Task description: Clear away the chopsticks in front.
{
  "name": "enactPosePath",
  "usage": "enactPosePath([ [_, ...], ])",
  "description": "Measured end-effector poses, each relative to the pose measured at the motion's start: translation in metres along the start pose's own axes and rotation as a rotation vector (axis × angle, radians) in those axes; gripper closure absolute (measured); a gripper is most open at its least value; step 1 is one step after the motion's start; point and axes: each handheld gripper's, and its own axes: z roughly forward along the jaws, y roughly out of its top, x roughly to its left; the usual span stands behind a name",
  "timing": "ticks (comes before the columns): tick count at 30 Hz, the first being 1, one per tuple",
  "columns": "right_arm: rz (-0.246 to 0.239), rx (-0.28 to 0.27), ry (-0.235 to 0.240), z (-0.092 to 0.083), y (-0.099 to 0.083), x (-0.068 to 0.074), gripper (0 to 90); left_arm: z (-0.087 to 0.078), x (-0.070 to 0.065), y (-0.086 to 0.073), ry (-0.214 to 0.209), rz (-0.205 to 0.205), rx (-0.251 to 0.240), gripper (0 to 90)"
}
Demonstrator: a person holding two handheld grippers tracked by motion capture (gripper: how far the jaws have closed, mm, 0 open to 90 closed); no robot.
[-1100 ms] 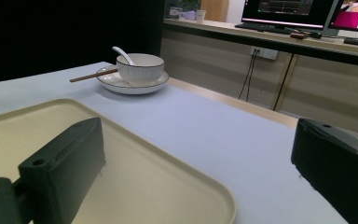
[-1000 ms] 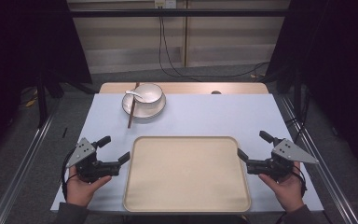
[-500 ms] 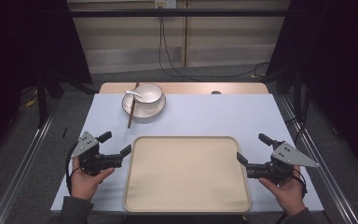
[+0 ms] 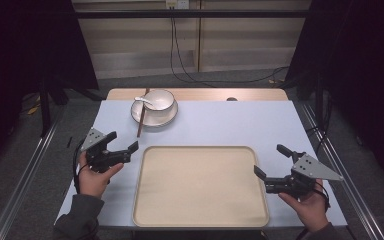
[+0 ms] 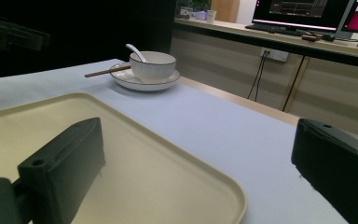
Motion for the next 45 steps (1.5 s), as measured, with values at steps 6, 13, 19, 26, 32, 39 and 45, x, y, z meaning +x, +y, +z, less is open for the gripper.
enactPosePath([
  [6,0.009,-0.003,0.005,-0.002,-0.001,-0.002,2.2,0.018,0.001,0.011,0.015,-0.001,0.018,6.2],
  [13,0.003,-0.003,0.001,-0.003,-0.001,-0.003,2.2,0.040,0.007,0.024,0.048,-0.014,0.041,7.3],
  [19,-0.002,0.002,0.011,-0.003,-0.001,-0.002,2.3,0.052,0.019,0.027,0.111,-0.046,0.068,8.9],
  [26,-0.015,0.003,0.015,-0.002,-0.002,-0.002,2.7,0.063,0.032,0.029,0.153,-0.048,0.098,13.9],
  [32,-0.015,0.001,0.017,-0.002,-0.001,-0.001,2.7,0.077,0.038,0.032,0.187,-0.058,0.128,28.5],
  [39,-0.014,0.002,0.022,-0.002,-0.001,-0.002,3.2,0.098,0.046,0.031,0.229,-0.058,0.189,40.0],
  [45,-0.015,0.004,0.026,-0.002,-0.001,-0.001,3.6,0.111,0.053,0.031,0.253,-0.083,0.218,48.1],
])
